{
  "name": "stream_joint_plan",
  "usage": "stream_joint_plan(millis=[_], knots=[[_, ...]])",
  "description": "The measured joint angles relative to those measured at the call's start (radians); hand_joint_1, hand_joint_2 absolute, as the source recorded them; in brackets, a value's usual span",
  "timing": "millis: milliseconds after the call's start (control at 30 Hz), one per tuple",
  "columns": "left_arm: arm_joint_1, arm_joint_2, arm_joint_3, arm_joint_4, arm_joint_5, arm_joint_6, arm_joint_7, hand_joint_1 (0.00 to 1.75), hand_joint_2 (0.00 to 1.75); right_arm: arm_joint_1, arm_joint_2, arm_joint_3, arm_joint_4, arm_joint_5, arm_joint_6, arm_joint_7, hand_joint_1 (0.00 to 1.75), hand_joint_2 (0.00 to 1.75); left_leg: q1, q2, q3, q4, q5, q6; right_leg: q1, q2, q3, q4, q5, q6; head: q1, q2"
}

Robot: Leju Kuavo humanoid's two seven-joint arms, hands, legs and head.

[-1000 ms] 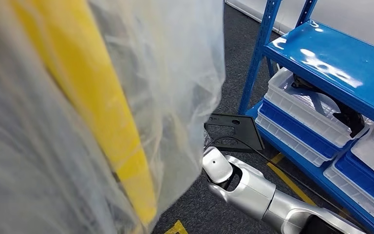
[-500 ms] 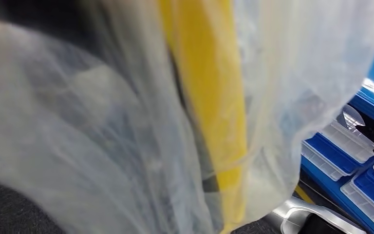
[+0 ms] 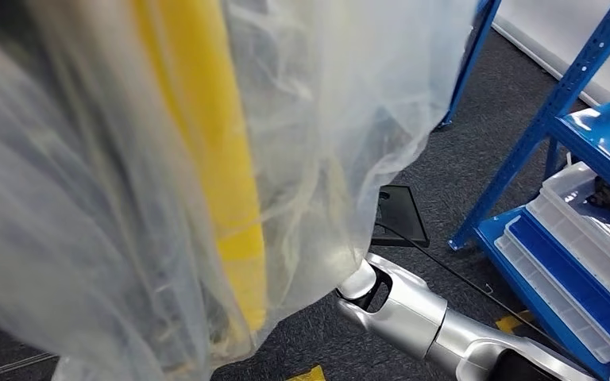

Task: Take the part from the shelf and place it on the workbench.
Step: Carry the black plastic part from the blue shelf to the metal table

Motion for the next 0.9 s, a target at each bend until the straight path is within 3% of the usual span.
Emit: stream_joint_plan(millis=[33,100,167,233,300,367,400,433,467,533,567,600,667,700,767,833,900], knots=[[-0.001,0.000,0.000,0.000,0.000,0.000,0.000,0.00,1.75,0.000,0.000,0.000,0.000,-0.003,0.001,0.000,1.75,1.75,0.001,-0.013,-0.003,0.008,-0.005,-0.006,-0.004,0.024,0.024,-0.058,0.027,0.003,0.000,0.000],[-0.002,0.000,0.002,0.000,0.000,-0.001,0.003,0.00,1.75,0.001,-0.001,0.001,0.000,-0.013,0.010,-0.001,1.75,1.75,0.003,-0.036,-0.011,0.018,-0.013,-0.017,-0.007,0.048,0.047,-0.112,0.043,-0.002,0.000,0.000],[0.000,0.001,0.003,0.000,0.000,-0.002,0.006,0.00,1.75,-0.001,0.001,0.002,0.000,-0.027,0.032,-0.003,1.75,1.75,0.006,-0.052,-0.019,0.020,-0.014,-0.025,-0.002,0.023,0.049,-0.114,0.042,-0.018,0.000,0.000],[0.000,0.001,0.005,0.000,0.000,-0.001,0.009,0.00,1.75,-0.008,0.004,0.002,0.000,-0.040,0.055,-0.005,1.75,1.75,0.005,-0.009,-0.035,0.052,-0.031,-0.034,-0.002,0.000,0.053,-0.117,0.042,-0.032,-0.003,0.000],[-0.005,0.000,0.008,0.000,0.001,-0.001,0.009,0.00,1.75,-0.014,0.005,0.002,0.000,-0.048,0.068,-0.008,1.75,1.75,0.006,0.059,-0.088,0.162,-0.081,-0.045,0.001,-0.024,0.058,-0.119,0.039,-0.041,-0.008,0.000],[-0.012,0.000,0.011,0.000,-0.001,-0.002,0.006,0.00,1.75,-0.017,0.005,0.003,0.000,-0.053,0.077,-0.010,1.75,1.75,0.011,0.083,-0.156,0.291,-0.127,-0.052,0.005,-0.052,0.062,-0.119,0.033,-0.045,-0.010,0.000],[-0.015,0.000,0.012,0.000,-0.002,-0.002,0.004,0.00,1.75,-0.018,0.005,0.004,0.000,-0.055,0.080,-0.009,1.75,1.75,0.012,0.085,-0.173,0.319,-0.131,-0.053,0.007,-0.066,0.064,-0.119,0.030,-0.045,-0.010,0.000],[-0.016,0.000,0.012,0.000,-0.002,-0.002,0.002,0.00,1.75,-0.018,0.005,0.005,0.000,-0.058,0.083,-0.008,1.75,1.75,0.012,0.088,-0.167,0.305,-0.116,-0.051,0.008,-0.080,0.067,-0.119,0.027,-0.045,-0.011,0.000],[-0.016,0.000,0.012,0.000,-0.003,-0.001,0.000,0.00,1.75,-0.018,0.006,0.006,0.000,-0.060,0.084,-0.007,1.75,1.75,0.011,0.094,-0.141,0.252,-0.086,-0.046,0.009,-0.094,0.072,-0.119,0.024,-0.044,-0.011,0.000],[-0.012,0.000,0.012,0.000,-0.004,0.000,-0.004,0.00,1.75,-0.019,0.007,0.006,0.000,-0.061,0.081,-0.004,1.75,1.75,-0.001,0.136,-0.066,0.104,-0.024,-0.032,0.011,-0.117,0.082,-0.120,0.016,-0.039,-0.011,0.000],[-0.012,0.000,0.012,0.000,-0.006,-0.001,-0.004,0.00,1.75,-0.020,0.007,0.006,0.000,-0.059,0.076,-0.003,1.75,1.75,-0.010,0.155,-0.040,0.053,-0.007,-0.025,0.012,-0.128,0.087,-0.121,0.012,-0.035,-0.010,0.000],[-0.011,0.000,0.012,0.000,-0.008,-0.001,-0.003,0.00,1.75,-0.021,0.007,0.006,0.000,-0.053,0.070,-0.002,1.75,1.75,-0.017,0.168,-0.029,0.027,-0.001,-0.019,0.012,-0.138,0.091,-0.123,0.009,-0.031,-0.010,0.000],[-0.009,0.000,0.012,0.000,-0.012,0.000,-0.001,0.00,1.75,-0.022,0.011,0.007,0.000,-0.035,0.056,0.001,1.75,1.75,-0.023,0.153,-0.025,0.012,-0.001,-0.010,0.011,-0.157,0.100,-0.129,0.004,-0.022,-0.010,0.000],[-0.005,0.000,0.012,0.000,-0.012,0.000,0.000,0.00,1.75,-0.024,0.013,0.007,-0.001,-0.026,0.050,0.003,1.75,1.75,-0.021,0.141,-0.019,0.005,0.002,-0.007,0.009,-0.150,0.104,-0.127,0.001,-0.017,-0.010,0.000],[-0.001,-0.001,0.012,0.000,-0.013,0.000,-0.001,0.00,1.75,-0.027,0.016,0.007,-0.003,-0.015,0.040,0.008,1.75,1.75,-0.012,0.118,-0.002,-0.011,0.009,0.004,0.008,-0.096,0.088,-0.078,-0.030,-0.012,-0.009,0.000],[-0.004,-0.001,0.012,0.000,-0.013,0.000,-0.001,0.00,1.75,-0.027,0.014,0.008,-0.004,-0.005,0.033,0.010,1.75,1.75,-0.007,0.090,0.004,-0.015,0.010,0.013,0.008,-0.041,0.024,0.048,-0.086,-0.011,-0.008,0.000],[-0.004,-0.001,0.012,0.000,-0.012,0.001,0.002,0.00,1.75,-0.024,0.011,0.010,-0.003,0.002,0.031,0.011,1.75,1.75,-0.006,0.056,0.007,-0.014,0.009,0.014,0.008,-0.030,-0.037,0.145,-0.109,-0.008,-0.006,0.000]])
